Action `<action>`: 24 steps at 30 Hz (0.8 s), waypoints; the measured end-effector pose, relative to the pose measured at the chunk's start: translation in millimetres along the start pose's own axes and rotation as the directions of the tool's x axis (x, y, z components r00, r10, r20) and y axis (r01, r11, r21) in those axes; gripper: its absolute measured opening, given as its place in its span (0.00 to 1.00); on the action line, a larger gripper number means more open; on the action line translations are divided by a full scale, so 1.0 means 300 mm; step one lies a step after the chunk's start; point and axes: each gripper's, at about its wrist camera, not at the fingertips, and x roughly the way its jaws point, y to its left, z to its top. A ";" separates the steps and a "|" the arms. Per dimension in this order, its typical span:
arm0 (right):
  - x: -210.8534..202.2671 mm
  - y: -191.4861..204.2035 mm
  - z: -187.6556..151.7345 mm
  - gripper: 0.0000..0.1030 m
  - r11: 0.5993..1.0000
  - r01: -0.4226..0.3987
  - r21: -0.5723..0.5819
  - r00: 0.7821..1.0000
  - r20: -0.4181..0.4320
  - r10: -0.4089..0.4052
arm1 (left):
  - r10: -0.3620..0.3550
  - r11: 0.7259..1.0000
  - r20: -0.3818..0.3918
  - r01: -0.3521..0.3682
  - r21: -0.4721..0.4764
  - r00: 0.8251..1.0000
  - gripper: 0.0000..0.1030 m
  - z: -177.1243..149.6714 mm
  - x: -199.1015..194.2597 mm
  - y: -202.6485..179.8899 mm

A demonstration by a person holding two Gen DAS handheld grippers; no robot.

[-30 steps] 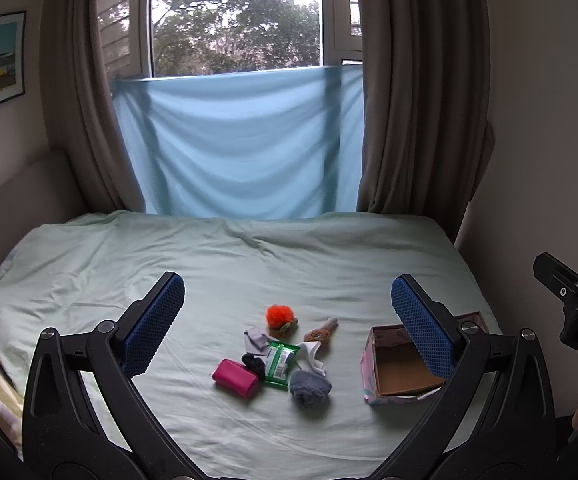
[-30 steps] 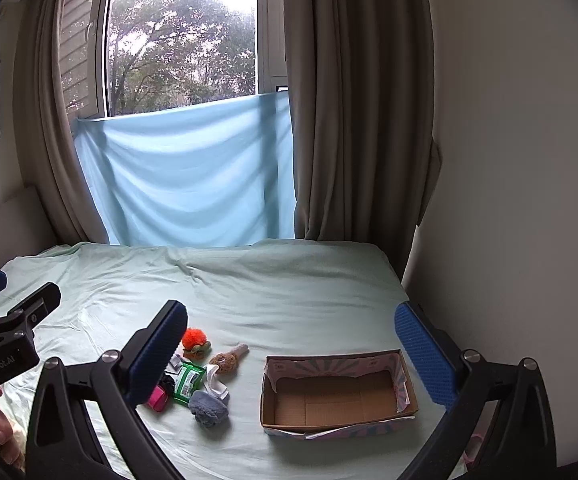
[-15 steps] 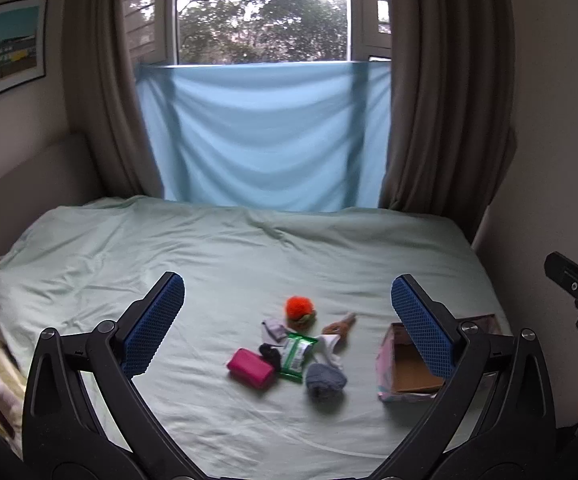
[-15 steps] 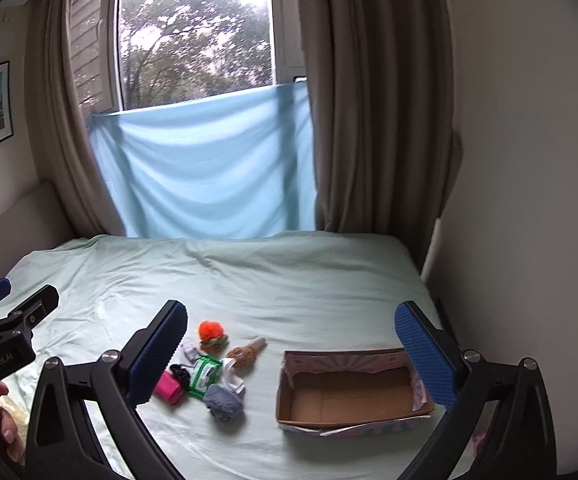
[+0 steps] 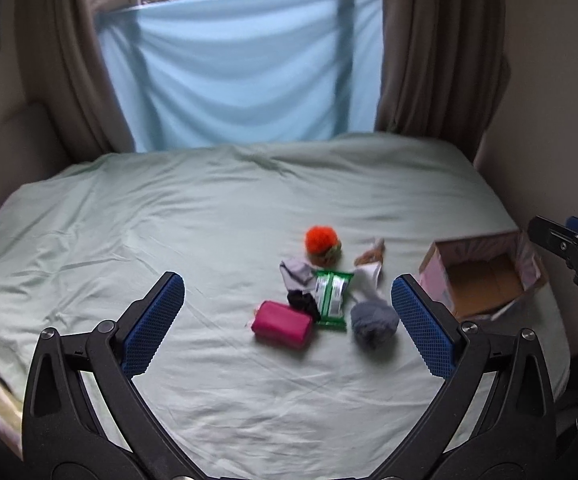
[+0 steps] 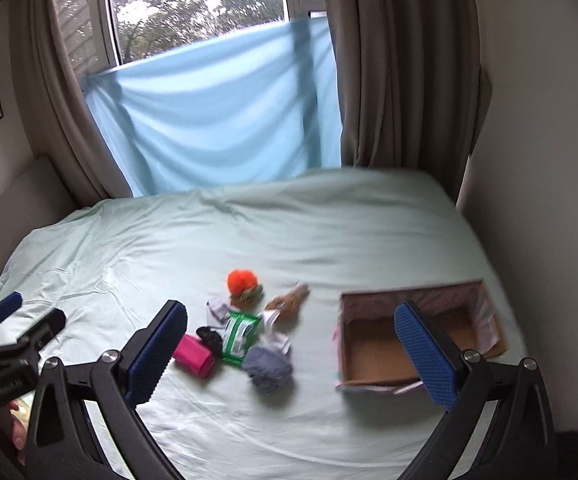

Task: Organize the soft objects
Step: 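Grasp the pink leather pouch with the left tool while the right tool grasps the grey fuzzy ball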

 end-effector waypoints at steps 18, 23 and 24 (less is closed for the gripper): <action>0.659 0.122 -0.398 1.00 0.988 0.128 0.084 0.981 -0.161 -0.113 | -0.179 0.964 -0.211 0.214 0.158 0.961 1.00 -0.367 0.778 0.090; 0.798 0.116 -0.471 1.00 0.988 0.137 0.074 0.974 -0.194 -0.120 | -0.173 0.966 -0.245 0.213 0.147 0.954 1.00 -0.452 0.925 0.077; 0.825 0.116 -0.485 1.00 0.988 0.136 0.068 0.972 -0.201 -0.120 | -0.172 0.967 -0.245 0.212 0.143 0.954 1.00 -0.465 0.945 0.078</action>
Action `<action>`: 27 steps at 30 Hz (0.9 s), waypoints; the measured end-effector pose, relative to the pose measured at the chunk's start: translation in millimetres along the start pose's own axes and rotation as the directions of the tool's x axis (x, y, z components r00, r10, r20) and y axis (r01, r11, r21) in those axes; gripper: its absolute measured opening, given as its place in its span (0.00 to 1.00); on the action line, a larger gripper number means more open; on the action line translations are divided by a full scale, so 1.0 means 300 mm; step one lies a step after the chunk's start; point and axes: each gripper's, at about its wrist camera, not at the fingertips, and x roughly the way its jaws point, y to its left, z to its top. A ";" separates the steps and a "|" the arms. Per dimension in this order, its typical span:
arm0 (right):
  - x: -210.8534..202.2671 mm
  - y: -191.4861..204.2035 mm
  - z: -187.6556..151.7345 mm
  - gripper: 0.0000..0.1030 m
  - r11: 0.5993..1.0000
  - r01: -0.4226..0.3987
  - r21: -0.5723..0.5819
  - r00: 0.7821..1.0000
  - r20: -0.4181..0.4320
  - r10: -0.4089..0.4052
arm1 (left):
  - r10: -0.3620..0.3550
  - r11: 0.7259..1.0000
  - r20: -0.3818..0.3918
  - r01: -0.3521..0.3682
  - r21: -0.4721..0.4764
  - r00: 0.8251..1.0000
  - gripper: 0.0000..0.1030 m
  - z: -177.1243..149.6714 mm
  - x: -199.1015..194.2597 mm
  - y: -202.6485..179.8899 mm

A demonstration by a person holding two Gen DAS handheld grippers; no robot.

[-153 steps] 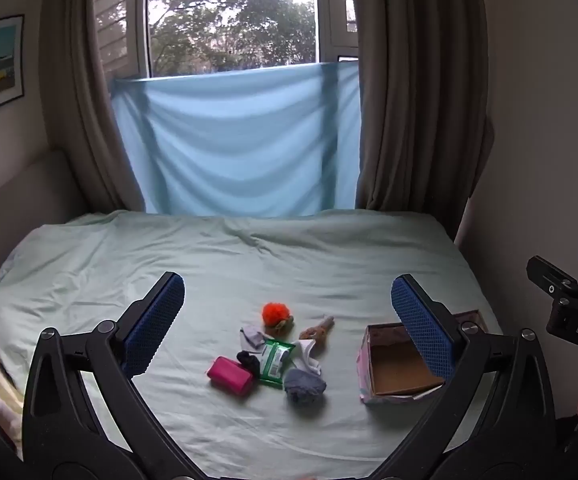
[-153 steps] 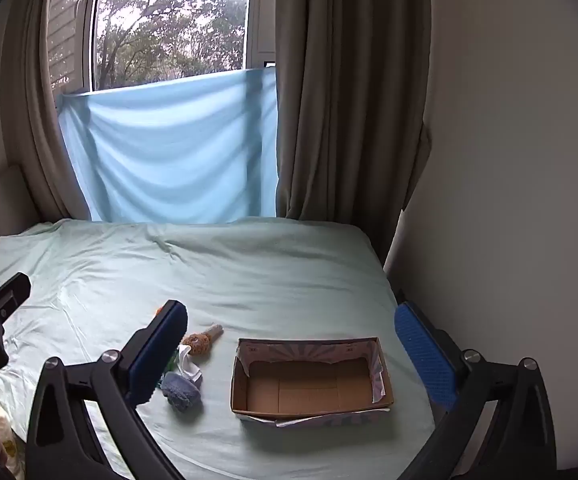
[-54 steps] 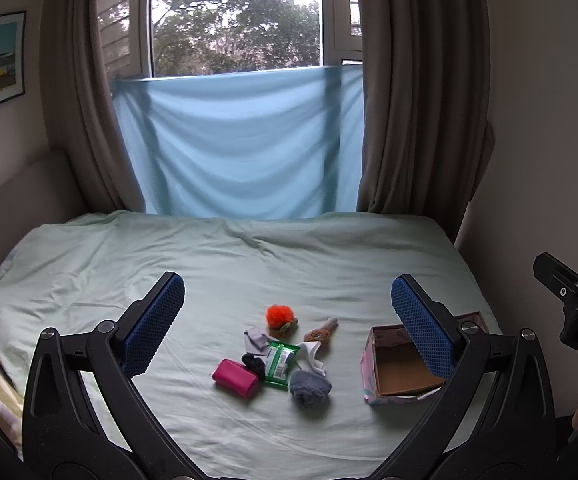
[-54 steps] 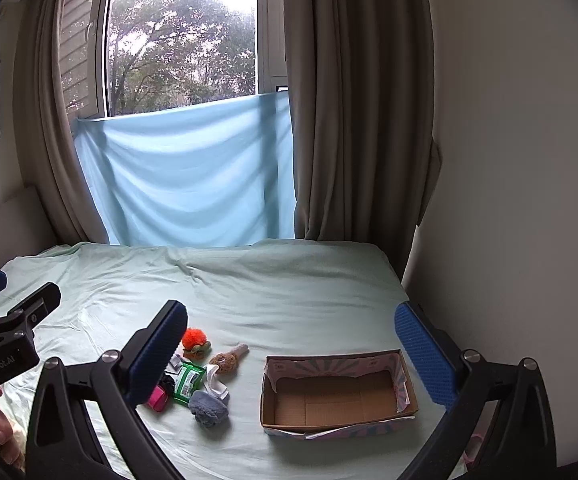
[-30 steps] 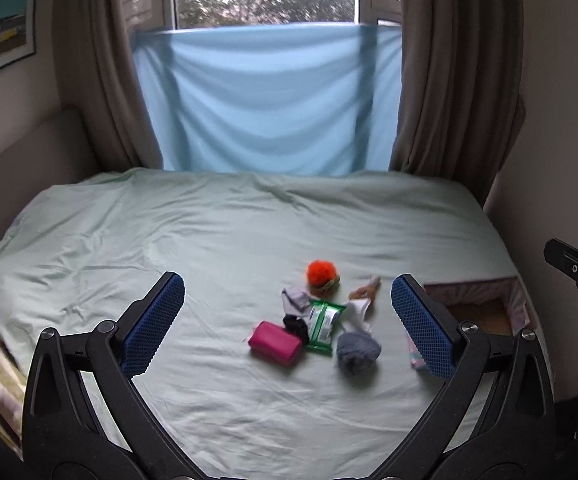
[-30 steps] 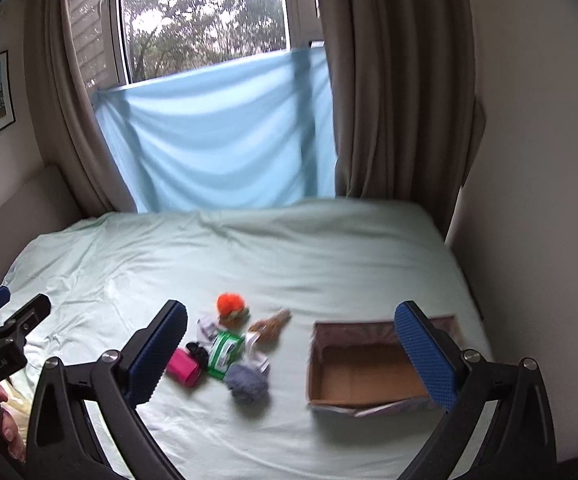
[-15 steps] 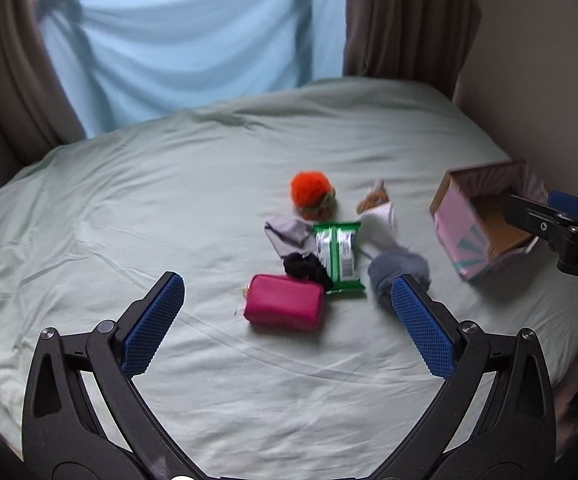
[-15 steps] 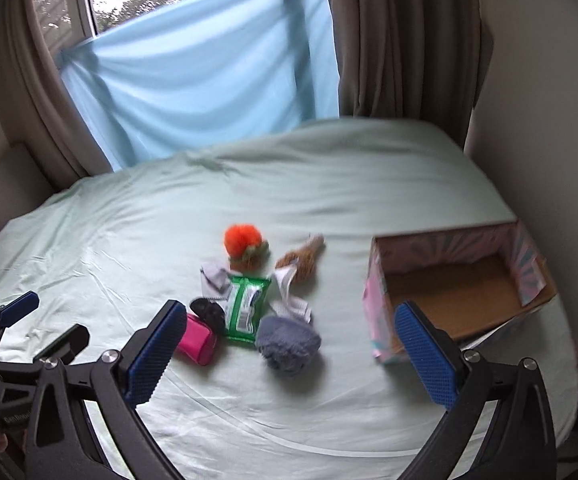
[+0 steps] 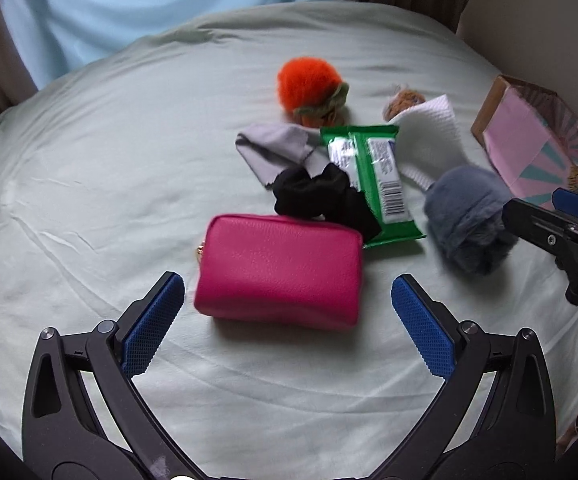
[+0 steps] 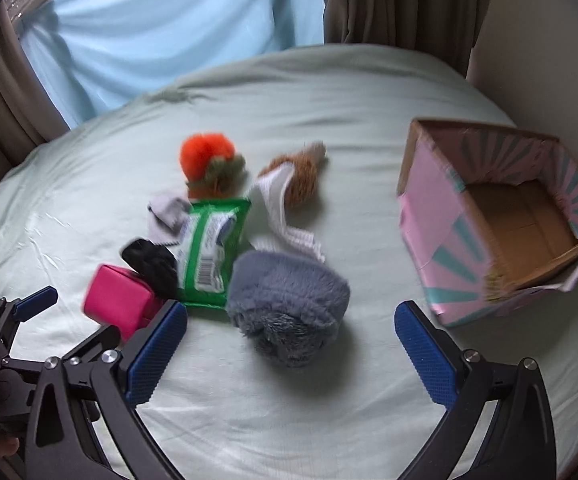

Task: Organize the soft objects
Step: 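Grasp the pink leather pouch with the left tool while the right tool grasps the grey fuzzy ball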

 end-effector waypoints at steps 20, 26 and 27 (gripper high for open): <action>0.273 -0.011 -0.006 0.68 1.000 -0.012 0.008 0.997 -0.076 0.013 | 0.020 1.000 -0.003 -0.020 0.024 1.000 1.00 -0.004 0.182 0.010; 0.239 -0.015 -0.014 0.53 1.000 0.000 0.014 0.998 -0.057 0.000 | 0.021 1.000 -0.003 -0.021 0.006 1.000 0.93 0.005 0.174 0.019; 0.230 -0.020 -0.016 0.51 1.000 0.000 0.015 0.999 -0.053 0.001 | 0.019 1.000 -0.002 -0.019 -0.002 1.000 0.91 0.004 0.166 0.023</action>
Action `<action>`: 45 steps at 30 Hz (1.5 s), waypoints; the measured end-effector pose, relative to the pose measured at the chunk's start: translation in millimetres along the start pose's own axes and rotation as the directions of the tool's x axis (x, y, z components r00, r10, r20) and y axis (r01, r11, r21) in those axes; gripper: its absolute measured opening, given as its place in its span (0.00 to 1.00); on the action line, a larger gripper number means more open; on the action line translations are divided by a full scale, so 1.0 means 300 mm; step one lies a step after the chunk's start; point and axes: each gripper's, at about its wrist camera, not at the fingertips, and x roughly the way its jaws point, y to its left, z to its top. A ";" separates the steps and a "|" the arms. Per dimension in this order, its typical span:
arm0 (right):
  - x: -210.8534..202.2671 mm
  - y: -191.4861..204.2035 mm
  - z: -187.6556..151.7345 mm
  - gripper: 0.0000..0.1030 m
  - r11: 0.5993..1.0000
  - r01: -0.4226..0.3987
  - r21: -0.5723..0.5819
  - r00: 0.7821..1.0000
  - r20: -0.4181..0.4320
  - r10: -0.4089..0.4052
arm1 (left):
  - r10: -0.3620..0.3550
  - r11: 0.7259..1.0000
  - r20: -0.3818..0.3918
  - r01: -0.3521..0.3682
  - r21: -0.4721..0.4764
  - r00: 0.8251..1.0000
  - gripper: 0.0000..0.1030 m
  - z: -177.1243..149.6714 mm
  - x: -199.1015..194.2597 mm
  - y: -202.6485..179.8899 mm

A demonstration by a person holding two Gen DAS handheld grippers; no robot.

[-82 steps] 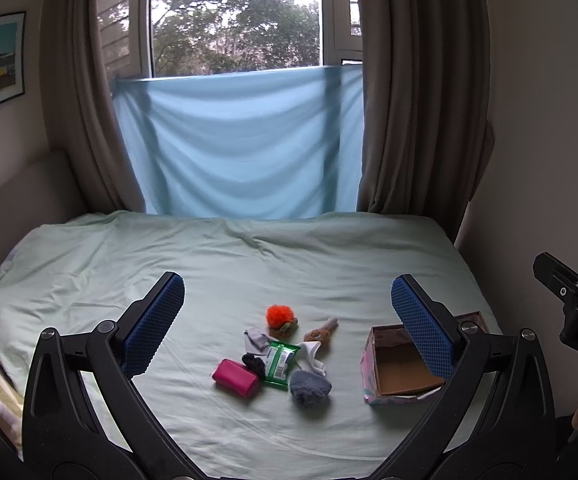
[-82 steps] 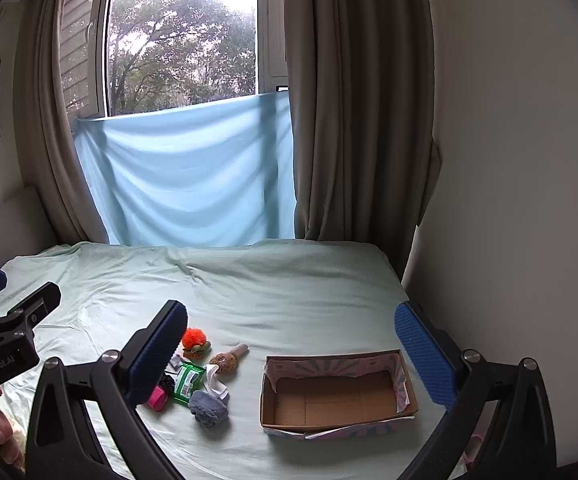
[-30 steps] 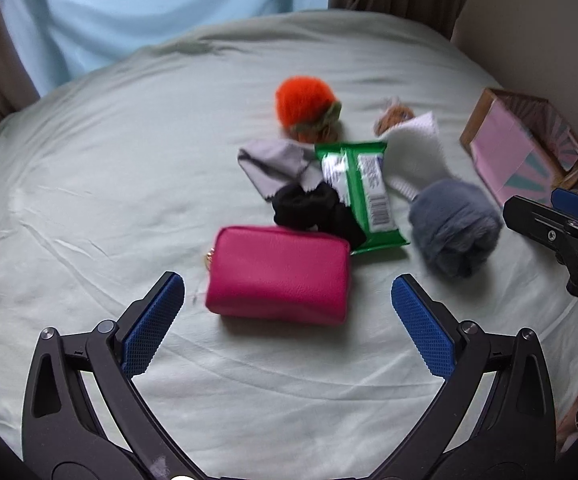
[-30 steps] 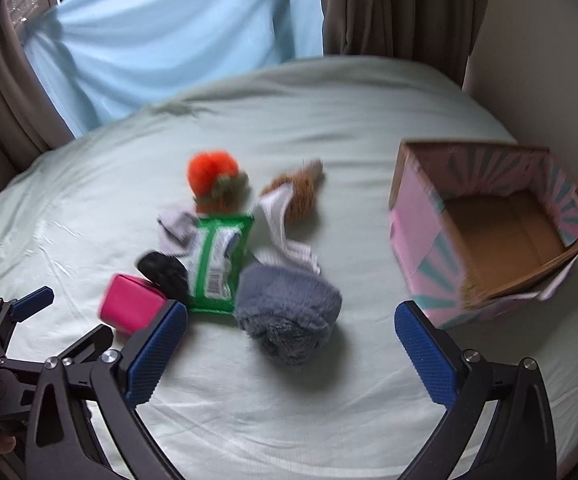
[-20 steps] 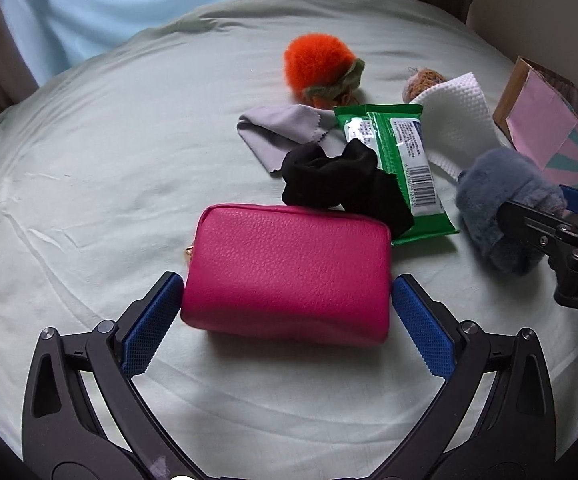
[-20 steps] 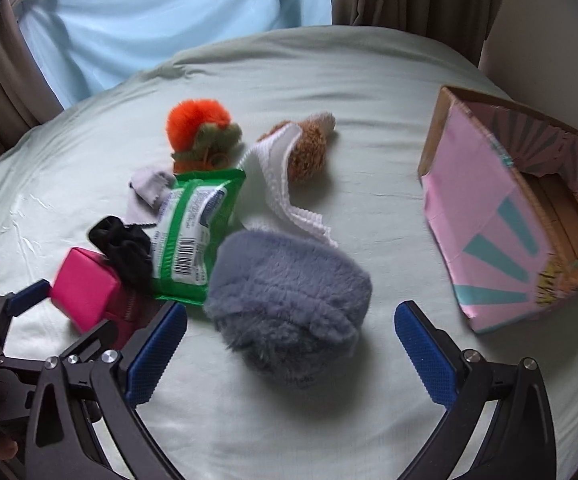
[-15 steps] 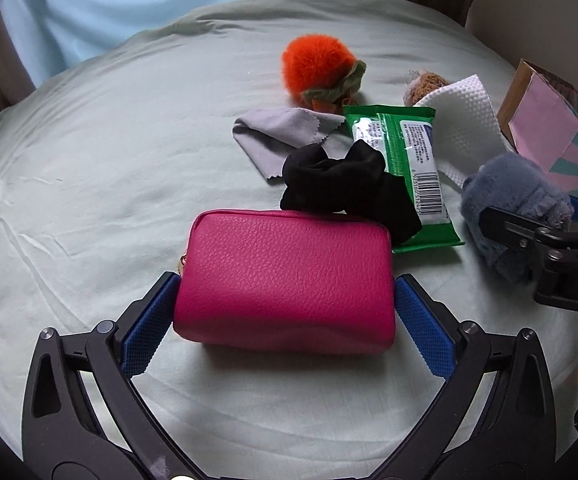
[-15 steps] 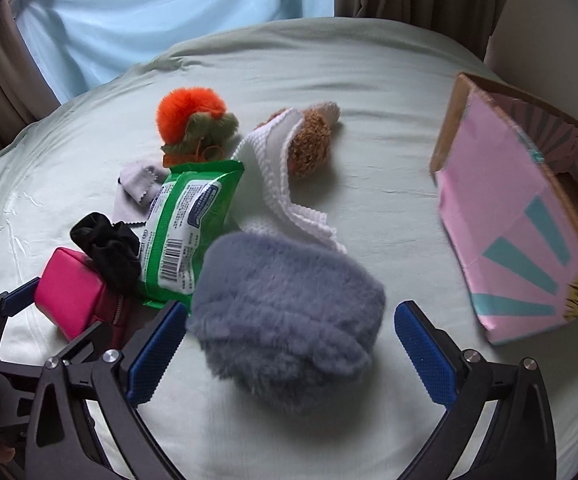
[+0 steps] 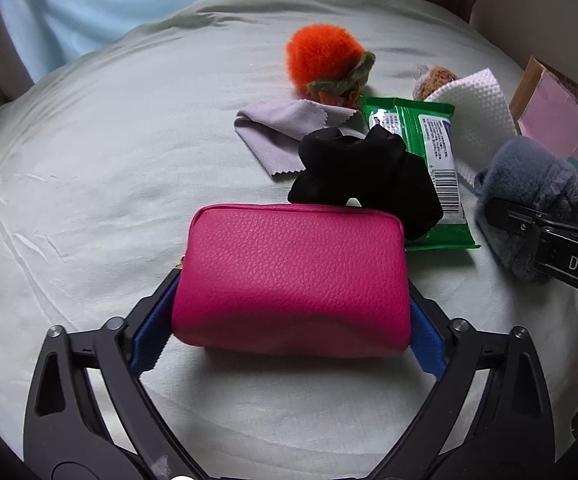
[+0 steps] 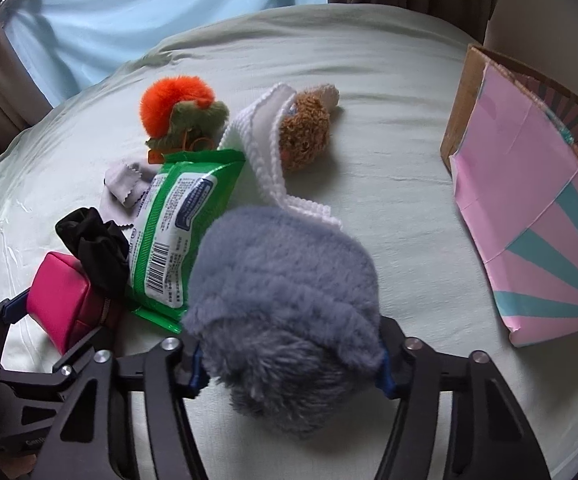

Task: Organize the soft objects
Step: 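Grasp the pink leather pouch with the left tool while the right tool grasps the grey fuzzy ball, then carry the pouch with the left tool while the right tool carries the fuzzy ball over the box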

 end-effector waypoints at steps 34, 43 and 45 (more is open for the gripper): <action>-0.787 -0.211 0.297 0.47 0.994 -0.100 -0.044 0.978 0.180 0.106 | 0.094 0.992 0.210 -0.075 -0.098 0.973 0.74 0.412 -0.842 -0.309; -0.909 -0.517 0.427 0.47 0.993 -0.079 -0.087 0.978 0.188 0.094 | 0.061 0.992 0.242 -0.031 -0.125 0.968 0.74 0.564 -0.900 -0.660; -0.921 -0.598 0.459 0.47 0.993 -0.077 -0.087 0.980 0.176 0.091 | 0.054 0.991 0.236 -0.024 -0.130 0.970 0.74 0.586 -0.883 -0.748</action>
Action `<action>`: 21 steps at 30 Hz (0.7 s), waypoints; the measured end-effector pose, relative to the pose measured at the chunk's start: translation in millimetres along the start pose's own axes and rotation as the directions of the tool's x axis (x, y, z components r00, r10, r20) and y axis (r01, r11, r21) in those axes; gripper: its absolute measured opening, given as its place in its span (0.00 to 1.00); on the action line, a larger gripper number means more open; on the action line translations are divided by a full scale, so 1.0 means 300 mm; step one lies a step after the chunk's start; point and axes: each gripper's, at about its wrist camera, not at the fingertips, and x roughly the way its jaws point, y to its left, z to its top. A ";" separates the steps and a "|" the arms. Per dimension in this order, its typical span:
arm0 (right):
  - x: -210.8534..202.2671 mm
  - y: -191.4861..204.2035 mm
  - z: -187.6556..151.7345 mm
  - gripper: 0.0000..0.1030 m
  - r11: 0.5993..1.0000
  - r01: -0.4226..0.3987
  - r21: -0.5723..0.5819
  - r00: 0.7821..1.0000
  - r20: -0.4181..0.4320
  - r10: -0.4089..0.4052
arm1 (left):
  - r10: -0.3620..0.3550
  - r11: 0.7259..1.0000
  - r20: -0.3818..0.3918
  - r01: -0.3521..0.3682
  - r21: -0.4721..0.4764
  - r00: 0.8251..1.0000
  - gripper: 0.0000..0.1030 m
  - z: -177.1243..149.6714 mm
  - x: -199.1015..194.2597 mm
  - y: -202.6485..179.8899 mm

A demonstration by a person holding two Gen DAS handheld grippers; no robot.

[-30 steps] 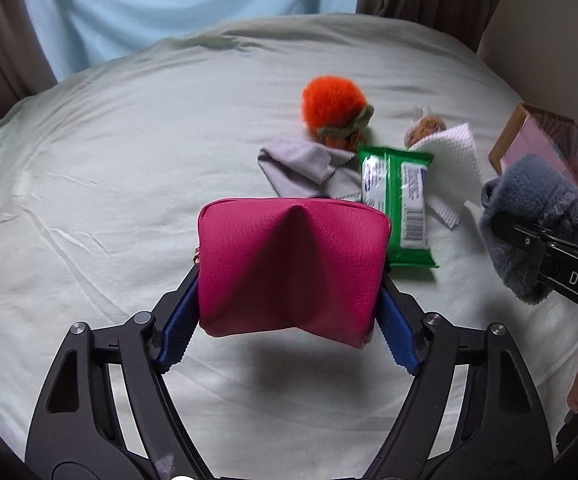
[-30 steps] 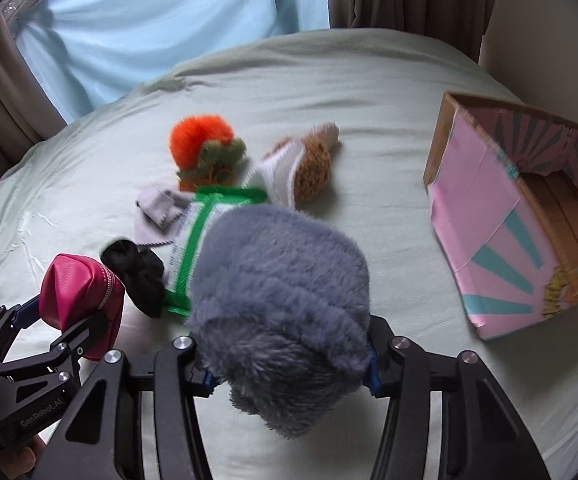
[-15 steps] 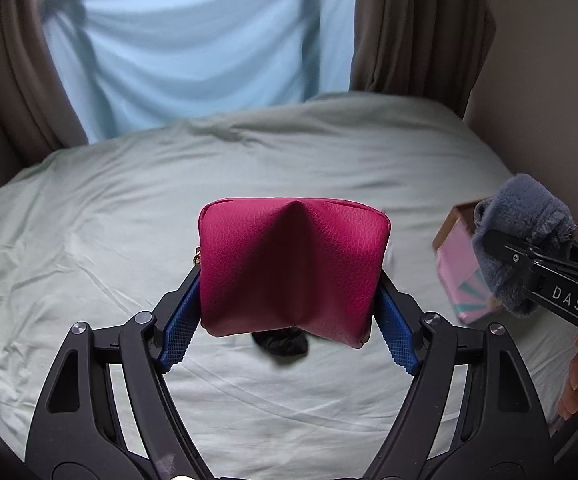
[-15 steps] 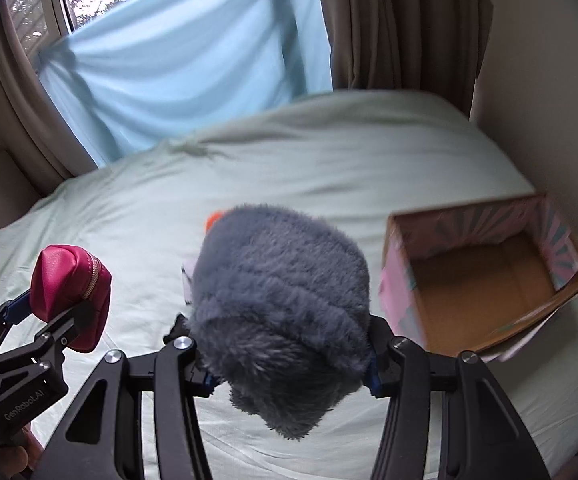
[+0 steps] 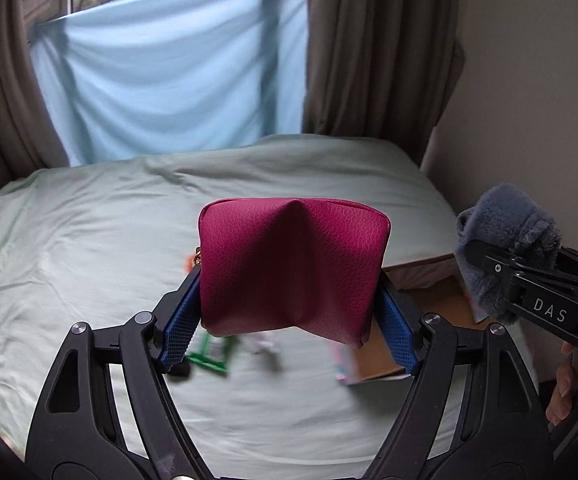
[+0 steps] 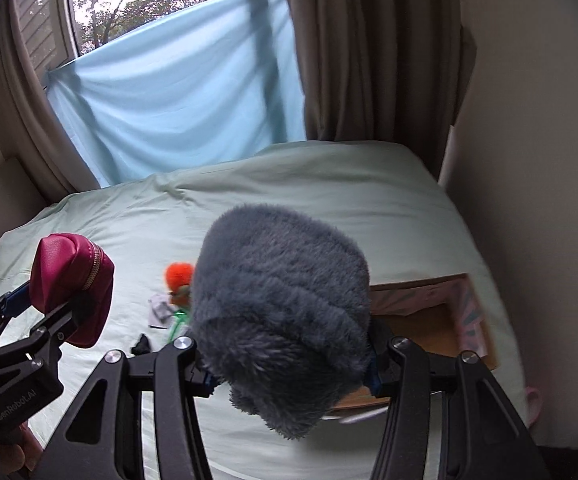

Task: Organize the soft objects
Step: 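Carry the pouch with the left tool while the right tool carries the fuzzy ball over the box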

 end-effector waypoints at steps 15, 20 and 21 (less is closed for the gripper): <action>0.197 -0.434 0.060 0.47 0.998 0.058 0.000 0.982 -0.181 -0.057 | -0.063 0.998 -0.210 0.064 -0.004 0.976 0.74 -0.021 0.330 -0.409; 0.339 -0.506 0.041 0.47 0.998 0.062 0.024 0.964 -0.262 -0.054 | -0.062 0.998 -0.302 0.067 0.005 0.951 0.74 -0.057 0.493 -0.469; 0.383 -0.520 0.038 0.47 0.998 0.060 0.028 0.956 -0.289 -0.049 | -0.063 0.998 -0.325 0.067 0.002 0.944 0.74 -0.066 0.529 -0.477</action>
